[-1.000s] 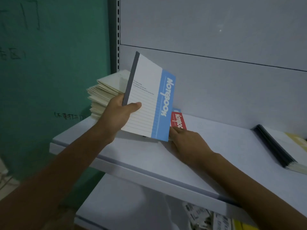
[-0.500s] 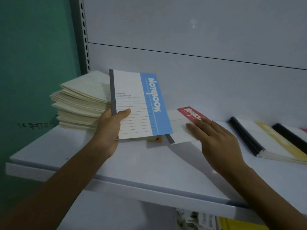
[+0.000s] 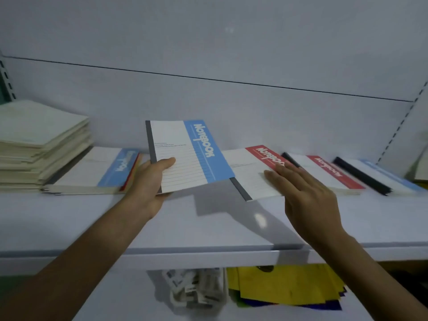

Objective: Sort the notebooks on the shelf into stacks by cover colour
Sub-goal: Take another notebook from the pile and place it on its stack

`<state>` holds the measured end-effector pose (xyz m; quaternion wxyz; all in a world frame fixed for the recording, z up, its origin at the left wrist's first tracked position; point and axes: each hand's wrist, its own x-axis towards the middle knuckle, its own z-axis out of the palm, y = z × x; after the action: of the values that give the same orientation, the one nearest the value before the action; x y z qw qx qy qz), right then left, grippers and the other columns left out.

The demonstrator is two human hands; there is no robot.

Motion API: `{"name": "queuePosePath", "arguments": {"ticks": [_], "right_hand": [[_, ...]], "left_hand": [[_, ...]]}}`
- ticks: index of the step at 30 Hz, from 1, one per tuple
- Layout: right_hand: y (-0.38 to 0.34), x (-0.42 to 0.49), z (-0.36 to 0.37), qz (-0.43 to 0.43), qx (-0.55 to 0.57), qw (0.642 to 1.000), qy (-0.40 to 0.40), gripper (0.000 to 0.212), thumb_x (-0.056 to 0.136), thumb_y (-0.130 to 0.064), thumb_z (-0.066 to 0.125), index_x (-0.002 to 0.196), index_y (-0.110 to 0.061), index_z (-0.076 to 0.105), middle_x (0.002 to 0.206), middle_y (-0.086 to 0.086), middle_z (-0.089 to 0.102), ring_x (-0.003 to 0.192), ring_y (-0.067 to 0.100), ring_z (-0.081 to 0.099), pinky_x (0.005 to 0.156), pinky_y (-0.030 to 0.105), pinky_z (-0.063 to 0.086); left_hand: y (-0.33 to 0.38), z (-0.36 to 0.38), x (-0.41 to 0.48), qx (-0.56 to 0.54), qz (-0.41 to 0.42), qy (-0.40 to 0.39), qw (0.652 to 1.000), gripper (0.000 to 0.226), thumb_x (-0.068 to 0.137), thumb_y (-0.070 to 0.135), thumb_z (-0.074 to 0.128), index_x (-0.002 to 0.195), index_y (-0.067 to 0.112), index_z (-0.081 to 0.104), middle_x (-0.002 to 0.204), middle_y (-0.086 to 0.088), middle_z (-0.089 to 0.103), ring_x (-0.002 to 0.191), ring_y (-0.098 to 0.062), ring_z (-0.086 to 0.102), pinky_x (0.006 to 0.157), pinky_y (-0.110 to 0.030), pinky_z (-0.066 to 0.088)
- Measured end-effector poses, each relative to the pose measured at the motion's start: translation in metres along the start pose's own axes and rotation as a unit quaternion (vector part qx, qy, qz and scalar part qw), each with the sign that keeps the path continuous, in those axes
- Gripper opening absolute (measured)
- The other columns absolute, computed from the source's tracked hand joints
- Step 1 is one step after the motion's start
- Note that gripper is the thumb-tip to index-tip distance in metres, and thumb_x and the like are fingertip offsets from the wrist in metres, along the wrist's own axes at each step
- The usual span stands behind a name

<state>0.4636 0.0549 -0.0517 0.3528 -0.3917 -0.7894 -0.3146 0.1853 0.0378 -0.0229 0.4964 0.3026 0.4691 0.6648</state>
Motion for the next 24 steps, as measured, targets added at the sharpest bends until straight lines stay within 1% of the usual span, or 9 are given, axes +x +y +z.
{"name": "queuePosePath", "arguments": {"ticks": [2,4,6,8,11,14,18,21,24], "right_hand": [[0.03,-0.021,-0.015,0.017,-0.015,1.0,-0.006,0.028,0.09,-0.006,0.057,0.117,-0.008,0.067,0.117,0.016,0.066,0.108,0.035,0.063,0.092,0.047,0.044],[0.059,-0.04,-0.029,0.031,-0.018,0.999,-0.016,0.032,0.088,-0.01,0.052,0.117,-0.008,0.067,0.116,0.017,0.067,0.107,0.036,0.064,0.087,0.051,0.05],[0.087,-0.057,-0.04,0.039,-0.02,0.999,-0.017,0.036,0.088,-0.012,0.045,0.116,-0.008,0.068,0.115,0.017,0.067,0.104,0.036,0.065,0.079,0.049,0.054],[0.115,-0.072,-0.045,0.044,-0.027,0.999,-0.009,0.03,0.09,-0.005,0.051,0.115,-0.008,0.068,0.113,0.016,0.068,0.101,0.036,0.066,0.075,0.045,0.055],[0.152,-0.085,-0.043,0.078,-0.019,0.996,-0.023,0.041,0.079,0.007,0.066,0.115,-0.011,0.068,0.115,0.014,0.068,0.099,0.035,0.067,0.071,0.042,0.056],[0.177,-0.085,-0.036,0.119,-0.009,0.993,-0.027,0.045,0.079,0.008,0.066,0.12,-0.012,0.066,0.115,0.013,0.068,0.095,0.036,0.067,0.067,0.041,0.056],[0.198,-0.071,-0.014,0.161,0.015,0.986,-0.049,0.046,0.081,0.004,0.067,0.123,-0.014,0.064,0.116,0.014,0.067,0.096,0.037,0.066,0.073,0.046,0.056],[0.209,-0.06,0.008,0.184,0.025,0.977,-0.104,0.041,0.085,-0.004,0.066,0.123,-0.018,0.064,0.117,0.013,0.067,0.096,0.036,0.066,0.076,0.046,0.055],[0.217,-0.055,0.028,0.158,0.019,0.97,-0.186,0.035,0.093,-0.015,0.057,0.127,-0.022,0.061,0.119,0.012,0.066,0.1,0.033,0.064,0.081,0.041,0.052]], "left_hand": [[-0.014,0.032,-0.012,0.002,-0.015,-0.018,1.0,0.016,0.092,0.01,0.056,0.101,0.02,0.063,0.098,-0.002,0.07,0.091,-0.018,0.064,0.079,-0.032,0.05],[-0.029,0.063,-0.025,0.001,-0.025,-0.03,0.999,0.015,0.092,0.008,0.054,0.099,0.018,0.063,0.097,-0.004,0.068,0.086,-0.018,0.063,0.075,-0.03,0.049],[-0.044,0.091,-0.039,-0.001,-0.032,-0.038,0.999,0.02,0.092,0.007,0.054,0.108,0.014,0.062,0.103,-0.008,0.068,0.09,-0.021,0.063,0.079,-0.032,0.05],[-0.059,0.112,-0.053,0.007,-0.039,-0.045,0.998,0.027,0.092,0.009,0.055,0.118,0.011,0.061,0.11,-0.011,0.067,0.101,-0.027,0.063,0.088,-0.036,0.049],[-0.078,0.134,-0.069,0.029,-0.05,-0.057,0.997,0.027,0.092,0.012,0.057,0.118,0.014,0.062,0.112,-0.009,0.069,0.106,-0.027,0.063,0.093,-0.041,0.049],[-0.087,0.147,-0.078,0.041,-0.055,-0.058,0.996,0.026,0.092,0.014,0.058,0.117,0.015,0.063,0.109,-0.008,0.071,0.104,-0.026,0.064,0.091,-0.039,0.051],[-0.088,0.157,-0.08,0.047,-0.051,-0.059,0.996,0.023,0.093,0.014,0.057,0.115,0.015,0.064,0.105,-0.006,0.072,0.1,-0.025,0.066,0.084,-0.036,0.054],[-0.084,0.162,-0.075,0.048,-0.048,-0.06,0.996,0.021,0.094,0.013,0.056,0.113,0.015,0.064,0.102,-0.006,0.073,0.097,-0.023,0.067,0.079,-0.033,0.054],[-0.08,0.167,-0.062,0.065,-0.051,-0.065,0.994,0.02,0.094,0.015,0.055,0.112,0.015,0.064,0.103,-0.005,0.072,0.095,-0.022,0.066,0.074,-0.03,0.053]]}}
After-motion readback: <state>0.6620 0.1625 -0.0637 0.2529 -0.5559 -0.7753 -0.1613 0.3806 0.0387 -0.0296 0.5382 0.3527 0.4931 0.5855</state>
